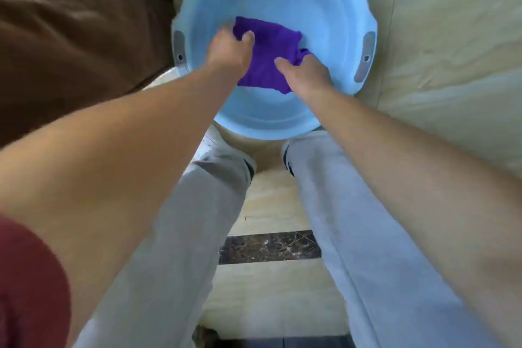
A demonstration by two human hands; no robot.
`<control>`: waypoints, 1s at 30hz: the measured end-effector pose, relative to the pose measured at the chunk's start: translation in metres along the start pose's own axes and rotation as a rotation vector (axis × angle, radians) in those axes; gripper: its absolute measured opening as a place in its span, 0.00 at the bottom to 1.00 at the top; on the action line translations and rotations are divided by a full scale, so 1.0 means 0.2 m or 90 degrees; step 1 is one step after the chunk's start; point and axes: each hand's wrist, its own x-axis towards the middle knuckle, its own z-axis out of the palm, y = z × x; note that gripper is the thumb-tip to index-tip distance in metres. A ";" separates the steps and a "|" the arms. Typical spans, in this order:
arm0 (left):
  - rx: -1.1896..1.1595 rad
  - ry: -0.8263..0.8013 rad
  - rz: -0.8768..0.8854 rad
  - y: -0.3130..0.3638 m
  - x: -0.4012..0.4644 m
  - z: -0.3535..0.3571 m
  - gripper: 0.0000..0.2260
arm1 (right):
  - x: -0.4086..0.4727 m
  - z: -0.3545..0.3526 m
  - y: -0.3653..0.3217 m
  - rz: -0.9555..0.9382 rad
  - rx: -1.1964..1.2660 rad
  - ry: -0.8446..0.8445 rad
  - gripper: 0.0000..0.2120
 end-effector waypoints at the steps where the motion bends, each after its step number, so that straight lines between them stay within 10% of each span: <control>1: -0.030 0.004 -0.005 -0.01 0.05 0.02 0.27 | 0.04 0.02 -0.01 0.020 0.017 0.012 0.33; 5: -0.085 -0.036 -0.003 -0.10 0.15 0.10 0.37 | 0.15 0.10 0.00 0.077 0.213 0.091 0.34; 15: -0.447 -0.113 -0.157 -0.09 -0.26 0.08 0.09 | -0.15 -0.11 0.05 0.038 0.353 -0.029 0.02; 30: -0.785 -0.203 0.121 0.39 -1.92 -1.11 0.12 | -2.09 -0.83 -0.52 -0.144 0.566 -0.219 0.23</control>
